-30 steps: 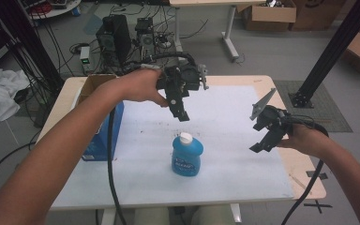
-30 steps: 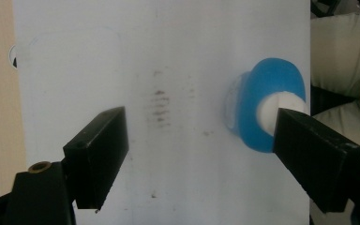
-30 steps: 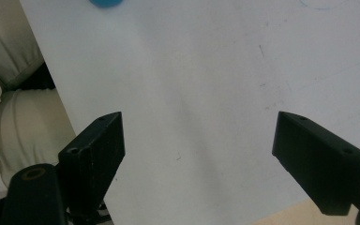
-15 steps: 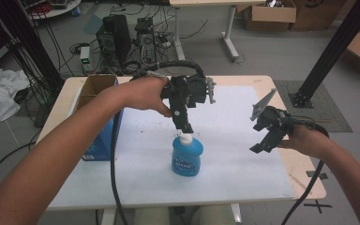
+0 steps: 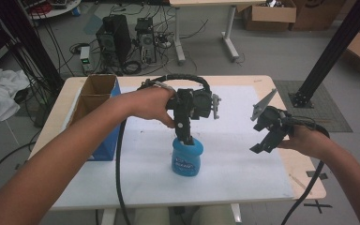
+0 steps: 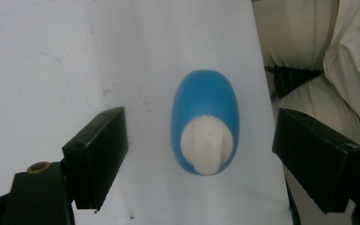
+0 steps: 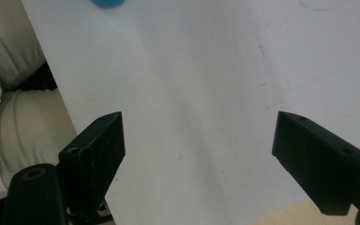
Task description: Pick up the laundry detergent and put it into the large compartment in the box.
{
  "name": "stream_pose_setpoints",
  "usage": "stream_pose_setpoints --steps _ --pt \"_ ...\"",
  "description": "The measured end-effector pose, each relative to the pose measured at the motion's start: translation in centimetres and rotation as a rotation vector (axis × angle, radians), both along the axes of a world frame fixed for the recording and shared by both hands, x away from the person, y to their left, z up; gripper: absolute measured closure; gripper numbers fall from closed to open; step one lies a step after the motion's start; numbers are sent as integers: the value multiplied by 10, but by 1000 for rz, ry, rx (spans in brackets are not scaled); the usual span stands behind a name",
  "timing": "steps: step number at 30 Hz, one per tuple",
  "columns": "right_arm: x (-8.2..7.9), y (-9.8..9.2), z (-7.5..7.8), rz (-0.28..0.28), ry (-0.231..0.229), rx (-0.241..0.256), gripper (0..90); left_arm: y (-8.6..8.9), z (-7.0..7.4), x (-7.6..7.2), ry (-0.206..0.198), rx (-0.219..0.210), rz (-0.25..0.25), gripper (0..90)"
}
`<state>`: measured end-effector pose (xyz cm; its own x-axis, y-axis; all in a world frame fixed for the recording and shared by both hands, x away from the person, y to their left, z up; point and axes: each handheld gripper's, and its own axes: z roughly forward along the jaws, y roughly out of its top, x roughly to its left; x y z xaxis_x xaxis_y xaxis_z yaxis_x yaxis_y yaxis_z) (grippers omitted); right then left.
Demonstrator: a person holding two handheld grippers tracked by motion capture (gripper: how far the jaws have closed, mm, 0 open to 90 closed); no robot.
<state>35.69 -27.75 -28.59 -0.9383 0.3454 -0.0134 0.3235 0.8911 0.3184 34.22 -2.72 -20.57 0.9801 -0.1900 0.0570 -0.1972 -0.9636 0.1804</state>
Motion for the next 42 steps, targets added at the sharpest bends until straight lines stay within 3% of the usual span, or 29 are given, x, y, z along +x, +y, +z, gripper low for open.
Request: stream_pose_setpoints --steps 11,25,42 --pt "0 -2 0 -5 0 -2 174 -1 -23 1 2 16 0 191" --pt "0 -2 -1 -5 4 -1 174 -3 -51 0 4 68 -9 193" --pt "1 -1 -2 -7 10 -3 175 -5 -74 1 1 99 -15 192"
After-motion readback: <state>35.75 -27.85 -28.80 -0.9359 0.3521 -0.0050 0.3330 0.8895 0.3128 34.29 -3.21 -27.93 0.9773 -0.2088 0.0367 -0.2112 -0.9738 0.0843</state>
